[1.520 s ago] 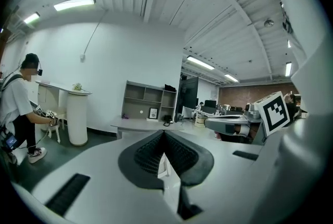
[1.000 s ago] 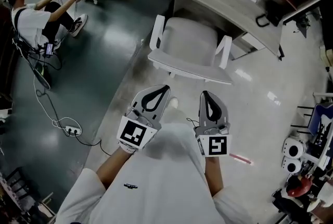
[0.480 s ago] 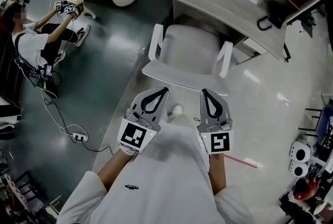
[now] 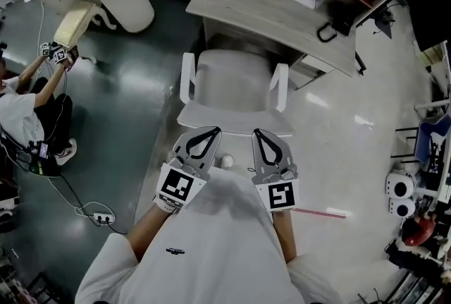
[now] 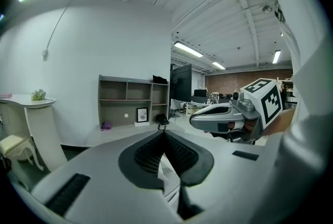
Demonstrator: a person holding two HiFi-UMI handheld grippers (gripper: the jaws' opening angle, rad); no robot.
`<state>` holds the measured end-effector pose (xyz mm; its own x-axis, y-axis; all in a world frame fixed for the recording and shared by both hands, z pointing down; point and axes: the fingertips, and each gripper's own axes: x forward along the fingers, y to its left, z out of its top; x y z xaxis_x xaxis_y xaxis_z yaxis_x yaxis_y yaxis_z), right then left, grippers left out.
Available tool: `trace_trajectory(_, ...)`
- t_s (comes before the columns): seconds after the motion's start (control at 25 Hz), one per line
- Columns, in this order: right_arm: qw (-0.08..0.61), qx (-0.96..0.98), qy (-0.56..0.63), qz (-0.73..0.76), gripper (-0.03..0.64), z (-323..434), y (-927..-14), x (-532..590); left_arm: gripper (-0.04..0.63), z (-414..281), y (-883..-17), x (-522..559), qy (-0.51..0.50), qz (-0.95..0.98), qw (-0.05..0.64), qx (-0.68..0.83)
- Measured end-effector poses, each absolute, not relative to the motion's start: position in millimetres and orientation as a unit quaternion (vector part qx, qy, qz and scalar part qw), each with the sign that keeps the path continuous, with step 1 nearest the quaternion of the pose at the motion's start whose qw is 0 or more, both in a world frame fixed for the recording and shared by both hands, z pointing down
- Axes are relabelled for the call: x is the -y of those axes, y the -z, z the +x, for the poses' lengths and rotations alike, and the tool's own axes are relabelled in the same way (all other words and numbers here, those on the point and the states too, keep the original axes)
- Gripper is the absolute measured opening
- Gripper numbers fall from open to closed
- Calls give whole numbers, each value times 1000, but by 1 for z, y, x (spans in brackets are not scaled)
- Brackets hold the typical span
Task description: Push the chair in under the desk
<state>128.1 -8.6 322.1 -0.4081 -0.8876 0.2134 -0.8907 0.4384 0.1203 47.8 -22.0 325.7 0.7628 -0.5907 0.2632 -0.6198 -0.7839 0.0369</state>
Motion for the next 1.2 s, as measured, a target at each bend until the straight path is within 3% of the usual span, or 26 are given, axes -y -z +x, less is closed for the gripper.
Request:
trace_trajectory(0.6,163,824,-9,543,14,88,-330,43,8,23,-347,54,-154,958,67,233)
trace_trajectory(0.68,175,827,-22,534,57,83,-343,45,8,22,-359,55,-173,958,67,219)
trace_trajectory(1.04,238,837,-51,490,134,79,-404,46,11,22,-421,47,-240,952,90,166)
trace_trajectory(1.2,266,848,-71,453,152,80,-431,41,60,28,-438,41,-264,951,85,138)
